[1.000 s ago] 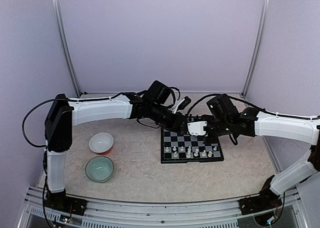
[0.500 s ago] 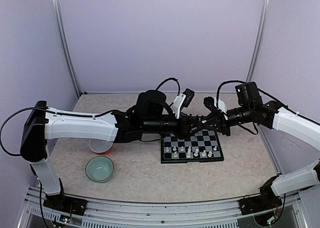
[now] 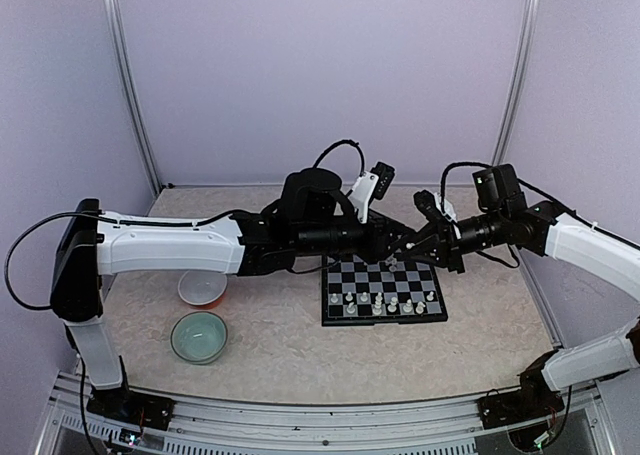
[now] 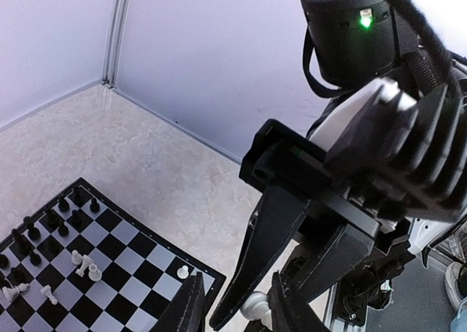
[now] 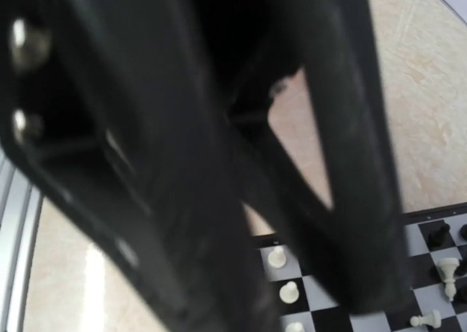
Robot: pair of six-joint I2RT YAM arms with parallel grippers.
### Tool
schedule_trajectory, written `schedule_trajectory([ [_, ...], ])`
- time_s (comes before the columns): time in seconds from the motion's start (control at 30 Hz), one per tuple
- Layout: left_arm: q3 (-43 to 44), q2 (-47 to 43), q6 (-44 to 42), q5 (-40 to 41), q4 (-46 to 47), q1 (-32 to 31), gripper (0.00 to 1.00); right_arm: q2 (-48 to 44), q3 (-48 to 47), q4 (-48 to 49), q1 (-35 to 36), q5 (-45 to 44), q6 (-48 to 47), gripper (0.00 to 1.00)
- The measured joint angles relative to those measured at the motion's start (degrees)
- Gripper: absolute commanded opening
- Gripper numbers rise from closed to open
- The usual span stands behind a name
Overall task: Set up the chess pieces on the board
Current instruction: Pass from the right arm to the left
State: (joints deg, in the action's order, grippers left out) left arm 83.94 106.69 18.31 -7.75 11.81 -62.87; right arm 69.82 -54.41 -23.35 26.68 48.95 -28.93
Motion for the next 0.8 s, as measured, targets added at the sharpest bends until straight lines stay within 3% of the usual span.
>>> schedule_trajectory([
  [0.37,0.0,0.6,-2.8,-0.3,-1.8,-1.0,0.31,0.6,0.0,-0.3,-0.7,0.9,0.8,0.09],
  [0.8,0.0,0.6,-4.3,0.7,-3.4,-1.5,0.2,0.8,0.0,-0.3,-1.5,1.4,1.7,0.09],
])
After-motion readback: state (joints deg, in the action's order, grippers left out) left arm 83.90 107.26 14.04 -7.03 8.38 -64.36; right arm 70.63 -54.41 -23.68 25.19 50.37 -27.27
